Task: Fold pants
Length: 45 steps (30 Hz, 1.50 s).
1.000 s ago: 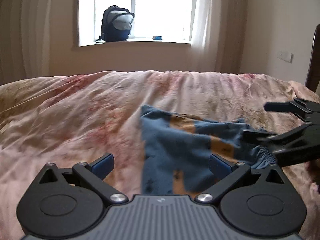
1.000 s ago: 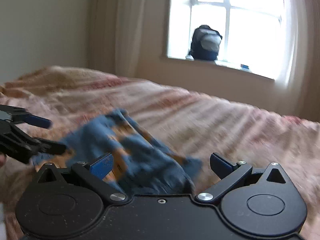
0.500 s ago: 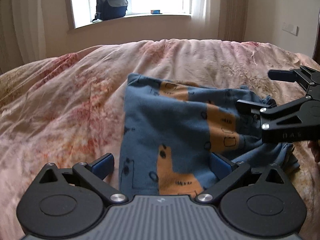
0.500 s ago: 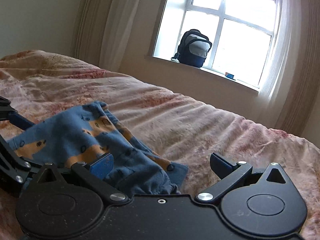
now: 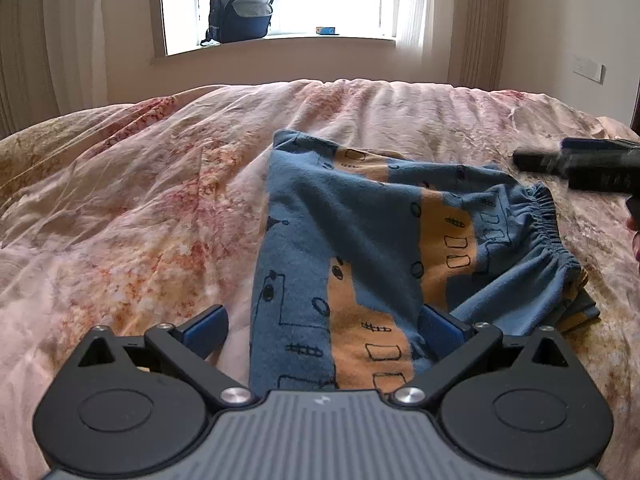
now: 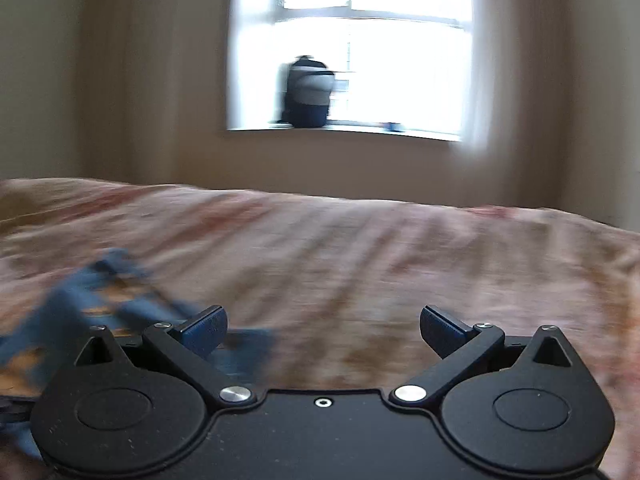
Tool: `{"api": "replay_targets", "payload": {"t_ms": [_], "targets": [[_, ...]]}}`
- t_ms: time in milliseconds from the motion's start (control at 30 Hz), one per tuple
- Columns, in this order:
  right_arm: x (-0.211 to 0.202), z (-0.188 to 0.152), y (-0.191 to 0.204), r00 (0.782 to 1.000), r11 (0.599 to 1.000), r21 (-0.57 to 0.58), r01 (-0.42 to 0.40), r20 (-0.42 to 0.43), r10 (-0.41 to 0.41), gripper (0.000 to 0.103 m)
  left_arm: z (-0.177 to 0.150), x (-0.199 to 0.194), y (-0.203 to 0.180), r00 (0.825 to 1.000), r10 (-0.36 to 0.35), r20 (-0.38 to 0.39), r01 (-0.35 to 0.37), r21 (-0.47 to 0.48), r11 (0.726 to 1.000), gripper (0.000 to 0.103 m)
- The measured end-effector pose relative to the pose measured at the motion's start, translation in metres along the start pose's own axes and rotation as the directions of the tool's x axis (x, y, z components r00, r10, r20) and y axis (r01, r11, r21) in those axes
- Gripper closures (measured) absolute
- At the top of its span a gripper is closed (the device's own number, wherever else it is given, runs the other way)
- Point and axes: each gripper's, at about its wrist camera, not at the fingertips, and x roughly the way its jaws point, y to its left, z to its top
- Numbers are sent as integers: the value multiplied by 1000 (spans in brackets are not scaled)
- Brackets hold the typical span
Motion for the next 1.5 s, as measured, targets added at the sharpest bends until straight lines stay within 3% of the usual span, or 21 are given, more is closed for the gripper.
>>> {"api": "replay_targets", "payload": {"t_ms": [67,167,267,367,400,500,600,733,833,967,1033,1133,1233,1333,1400,1500], "targets": [[5,-3,15,998,995,-89,-32,-53,27,1,-3,-3,1,1000,0,2,0,-8,1000,0],[19,-17,20,990,978,-202,51,-116,-76,1,-6,-7,3,1000,-6,5,6,-15,1000,0],[14,-17,-4,992,997,-68,39,-113,-47,1,-8,-12,6,1000,-22,3,22,-12,1000,1],[1,-14,-5,997,996,-61,67,-44,-70,1,-6,-23,12,998,-62,27,62,7,998,0],[-3,-13,-5,998,997,-61,53,-23,-55,1,-5,-28,14,996,-73,52,73,10,997,0],[2,-9,-12,991,991,24,-128,-47,129,0,0,-41,24,985,-109,131,111,-7,994,0],[14,-14,-19,957,951,147,-272,-62,283,1,11,-34,34,979,-165,116,172,-56,984,0],[44,-24,-31,871,840,327,-433,-89,483,0,13,-8,53,963,-259,69,268,-206,941,0],[50,-32,-40,843,791,391,-470,-66,534,0,6,2,62,956,-289,58,293,-281,914,0],[50,-34,-51,793,699,481,-530,-12,609,0,3,-6,64,934,-348,83,358,-269,894,1],[47,-34,-51,774,671,497,-550,2,633,0,3,-9,64,924,-370,96,383,-262,886,2],[45,-34,-50,774,661,511,-550,13,633,1,5,-7,64,926,-368,86,377,-271,885,9],[42,-36,-54,789,654,541,-528,27,614,12,3,2,69,939,-341,49,338,-330,882,22],[39,-43,-68,811,648,582,-491,33,585,37,-2,4,74,950,-312,34,304,-348,887,36],[39,-48,-75,827,641,616,-459,31,562,64,-2,2,75,952,-304,28,295,-342,892,40],[39,-54,-79,837,637,635,-437,26,547,69,-2,-1,74,955,-296,21,285,-343,895,50]]}}
